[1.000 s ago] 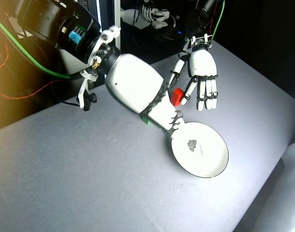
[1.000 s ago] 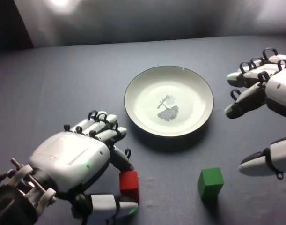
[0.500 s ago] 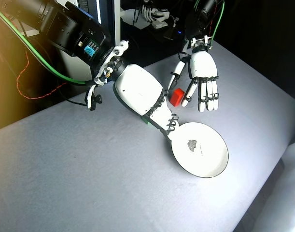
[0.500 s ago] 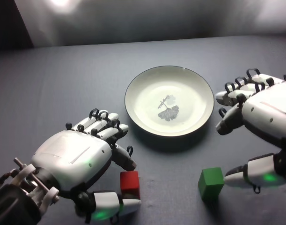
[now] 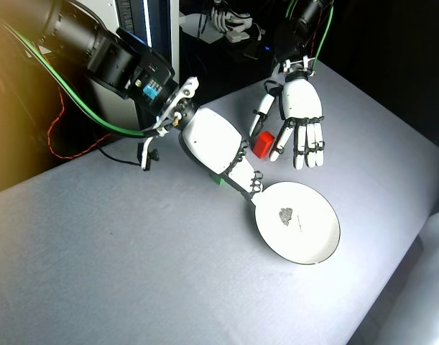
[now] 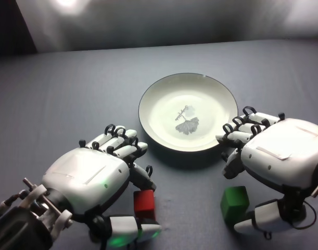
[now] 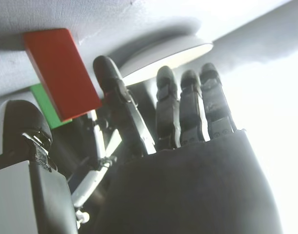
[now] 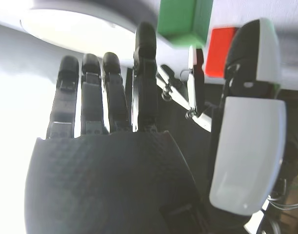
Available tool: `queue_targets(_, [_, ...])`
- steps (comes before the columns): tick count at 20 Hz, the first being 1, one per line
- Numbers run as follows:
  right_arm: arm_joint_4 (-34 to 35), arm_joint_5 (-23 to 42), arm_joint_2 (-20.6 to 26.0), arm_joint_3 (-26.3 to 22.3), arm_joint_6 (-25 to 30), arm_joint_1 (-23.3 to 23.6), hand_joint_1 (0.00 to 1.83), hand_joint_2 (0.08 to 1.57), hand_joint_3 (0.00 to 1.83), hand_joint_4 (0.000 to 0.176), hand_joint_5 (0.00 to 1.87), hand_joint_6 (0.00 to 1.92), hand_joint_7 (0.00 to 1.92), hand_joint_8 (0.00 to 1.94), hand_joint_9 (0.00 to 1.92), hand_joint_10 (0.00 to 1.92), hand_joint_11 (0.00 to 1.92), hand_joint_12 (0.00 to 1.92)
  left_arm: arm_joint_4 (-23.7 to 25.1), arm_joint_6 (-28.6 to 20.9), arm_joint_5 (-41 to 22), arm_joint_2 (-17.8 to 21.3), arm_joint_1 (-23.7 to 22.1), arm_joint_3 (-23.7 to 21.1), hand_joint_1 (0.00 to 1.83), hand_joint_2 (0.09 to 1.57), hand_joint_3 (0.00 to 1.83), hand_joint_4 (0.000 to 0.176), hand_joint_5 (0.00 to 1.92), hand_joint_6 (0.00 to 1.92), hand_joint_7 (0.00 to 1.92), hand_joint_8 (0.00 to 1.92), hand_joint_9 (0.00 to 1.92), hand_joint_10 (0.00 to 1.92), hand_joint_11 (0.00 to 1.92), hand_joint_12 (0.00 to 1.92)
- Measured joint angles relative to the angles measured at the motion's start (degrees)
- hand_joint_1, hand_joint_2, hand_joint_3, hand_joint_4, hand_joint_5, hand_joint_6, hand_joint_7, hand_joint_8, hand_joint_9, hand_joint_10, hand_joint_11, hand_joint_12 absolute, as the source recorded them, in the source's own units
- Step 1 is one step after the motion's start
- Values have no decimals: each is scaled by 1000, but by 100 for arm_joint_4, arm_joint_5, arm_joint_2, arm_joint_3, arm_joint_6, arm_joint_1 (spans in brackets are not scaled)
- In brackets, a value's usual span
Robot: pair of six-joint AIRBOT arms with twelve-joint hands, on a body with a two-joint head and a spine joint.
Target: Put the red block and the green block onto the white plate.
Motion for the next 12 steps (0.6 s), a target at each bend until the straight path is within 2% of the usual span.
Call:
queue_targets(1, [-280,26,-55,42,105,-114,784,834,4,18,806,5,214,0,167,2,0,371,-7,-7,22,-15,0,11,554,996,0,176,928,11,260,1,31,1,4,14])
queue_targets(2, [-382,-2,-83,57,179,-151,789,831,2,15,818,9,221,4,173,5,0,365,-17,-13,7,-35,0,26,583,994,0,168,932,12,271,5,39,5,0,13])
queue_targets(3, [-422,-11,-120,70,188,-164,776,835,2,23,820,6,218,2,179,5,0,394,-22,-13,0,-57,0,48,597,986,0,174,940,14,279,7,49,8,19,24])
queue_targets(4, [-455,-24,-170,94,216,-164,792,836,1,12,823,6,222,3,187,7,0,396,-24,-13,-11,-70,0,59,556,999,1,176,926,6,258,2,31,2,3,4])
queue_targets(7, [-610,-26,-192,149,345,-164,811,807,0,21,850,8,255,4,225,10,0,396,-31,-13,-7,-98,0,68,557,997,0,176,932,7,262,3,38,4,6,4])
queue_targets(12, [-684,66,-225,184,372,-181,786,827,2,17,838,2,243,1,197,1,0,353,-13,-15,-7,-114,0,103,571,994,0,176,935,8,280,10,38,3,10,7])
